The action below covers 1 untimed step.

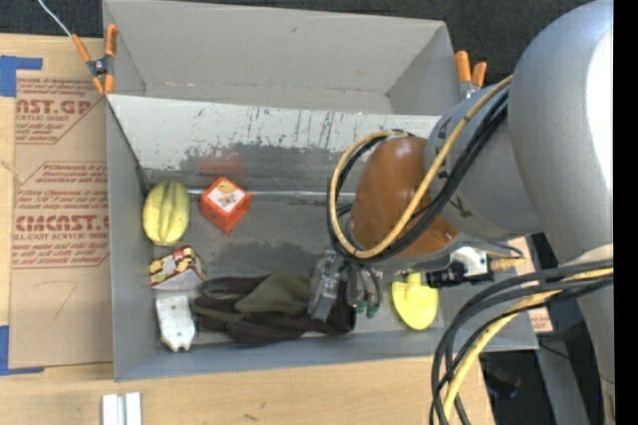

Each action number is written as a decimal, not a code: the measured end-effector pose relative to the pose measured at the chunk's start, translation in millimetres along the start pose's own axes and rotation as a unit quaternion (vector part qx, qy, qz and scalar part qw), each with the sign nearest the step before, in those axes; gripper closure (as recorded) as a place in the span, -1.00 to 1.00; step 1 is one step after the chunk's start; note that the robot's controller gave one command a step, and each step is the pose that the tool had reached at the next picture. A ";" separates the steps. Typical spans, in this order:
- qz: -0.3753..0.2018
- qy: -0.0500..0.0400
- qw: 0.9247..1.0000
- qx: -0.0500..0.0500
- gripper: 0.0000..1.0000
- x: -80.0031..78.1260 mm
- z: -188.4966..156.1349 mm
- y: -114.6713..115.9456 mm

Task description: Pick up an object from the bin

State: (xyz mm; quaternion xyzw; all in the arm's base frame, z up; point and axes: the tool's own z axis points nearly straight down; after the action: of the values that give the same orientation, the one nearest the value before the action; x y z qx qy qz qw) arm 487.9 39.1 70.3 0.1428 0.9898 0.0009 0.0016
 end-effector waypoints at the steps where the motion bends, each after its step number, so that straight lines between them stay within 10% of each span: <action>1: -0.008 0.001 1.000 0.000 1.00 0.5 -5.8 10.1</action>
Offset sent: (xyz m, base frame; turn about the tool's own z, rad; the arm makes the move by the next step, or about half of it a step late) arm -0.0010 0.0105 -0.0003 -0.0142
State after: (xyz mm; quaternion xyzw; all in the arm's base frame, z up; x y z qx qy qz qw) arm 490.2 48.8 76.1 0.1353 0.9908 0.0011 0.0007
